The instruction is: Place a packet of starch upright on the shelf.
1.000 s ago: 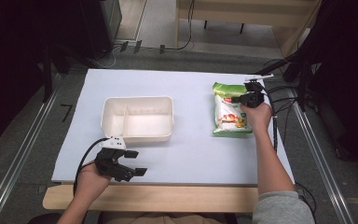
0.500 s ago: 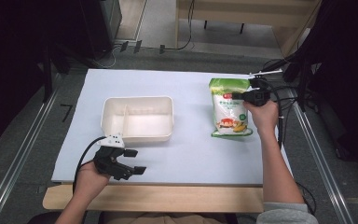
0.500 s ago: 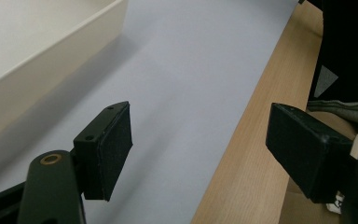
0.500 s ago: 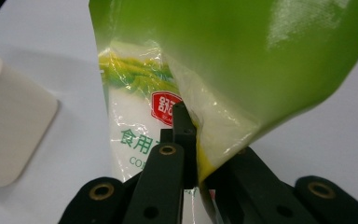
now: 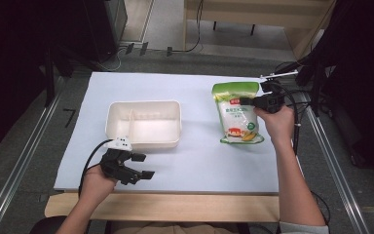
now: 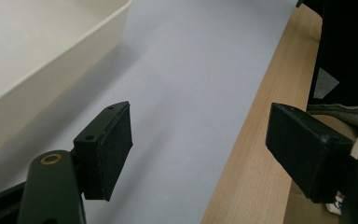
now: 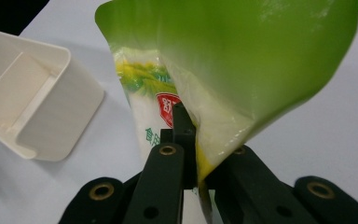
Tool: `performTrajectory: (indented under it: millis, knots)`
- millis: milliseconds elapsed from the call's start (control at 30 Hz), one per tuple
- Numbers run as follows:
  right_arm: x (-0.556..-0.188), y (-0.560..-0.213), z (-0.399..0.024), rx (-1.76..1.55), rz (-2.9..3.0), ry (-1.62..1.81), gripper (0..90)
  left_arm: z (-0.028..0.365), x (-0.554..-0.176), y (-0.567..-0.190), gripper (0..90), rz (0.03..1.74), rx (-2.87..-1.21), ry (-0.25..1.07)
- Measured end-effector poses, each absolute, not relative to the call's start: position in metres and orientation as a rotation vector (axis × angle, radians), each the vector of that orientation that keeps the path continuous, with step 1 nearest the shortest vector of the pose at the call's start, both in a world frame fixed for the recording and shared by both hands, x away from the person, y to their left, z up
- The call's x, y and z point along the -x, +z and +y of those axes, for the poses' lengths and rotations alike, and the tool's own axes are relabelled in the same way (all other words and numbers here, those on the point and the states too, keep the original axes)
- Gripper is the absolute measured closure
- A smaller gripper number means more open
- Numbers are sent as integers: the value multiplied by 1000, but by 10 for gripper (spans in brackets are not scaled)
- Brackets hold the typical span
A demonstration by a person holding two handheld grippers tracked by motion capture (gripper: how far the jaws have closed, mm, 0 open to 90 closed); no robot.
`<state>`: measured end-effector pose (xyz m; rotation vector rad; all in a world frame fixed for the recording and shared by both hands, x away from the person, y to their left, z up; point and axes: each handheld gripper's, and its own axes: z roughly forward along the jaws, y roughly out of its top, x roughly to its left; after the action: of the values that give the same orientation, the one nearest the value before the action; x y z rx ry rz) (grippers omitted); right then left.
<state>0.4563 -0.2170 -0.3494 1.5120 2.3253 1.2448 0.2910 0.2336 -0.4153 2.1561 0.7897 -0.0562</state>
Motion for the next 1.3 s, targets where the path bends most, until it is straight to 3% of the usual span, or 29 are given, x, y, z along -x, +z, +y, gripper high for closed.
performTrajectory:
  millis: [467,1300]
  knots:
    - [-437,-328,-193,-1401,2368,1339,900,230,-294,-415,236,776,-2153,-62]
    - [-446,-286,-149,-1327,2404,1395,900,234,-295,-415,236,785,-2123,-65]
